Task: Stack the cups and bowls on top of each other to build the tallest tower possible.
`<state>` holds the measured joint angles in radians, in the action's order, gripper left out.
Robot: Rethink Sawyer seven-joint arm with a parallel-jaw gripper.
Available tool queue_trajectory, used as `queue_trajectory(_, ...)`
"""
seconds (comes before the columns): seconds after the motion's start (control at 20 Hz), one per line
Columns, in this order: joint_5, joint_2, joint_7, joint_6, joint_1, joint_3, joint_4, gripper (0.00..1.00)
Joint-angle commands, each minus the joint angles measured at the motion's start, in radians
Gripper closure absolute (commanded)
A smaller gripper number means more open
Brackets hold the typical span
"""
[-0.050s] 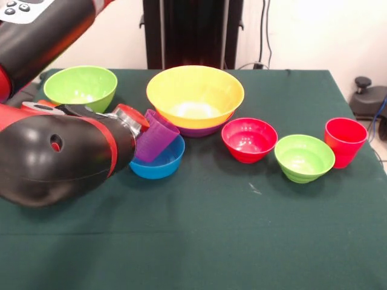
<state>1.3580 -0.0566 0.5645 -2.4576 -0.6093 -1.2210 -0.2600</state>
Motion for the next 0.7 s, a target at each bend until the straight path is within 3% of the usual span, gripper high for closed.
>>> queue_trajectory(0.05,0.269,0.050,-0.102,-0.054,-0.016,-0.246,0.049,0.00)
queue_trajectory(0.35,0.338,0.047,-0.119,-0.069,-0.037,-0.311,0.038,0.00)
queue_trajectory(0.7,0.438,0.058,-0.183,-0.102,-0.042,-0.320,0.012,0.00)
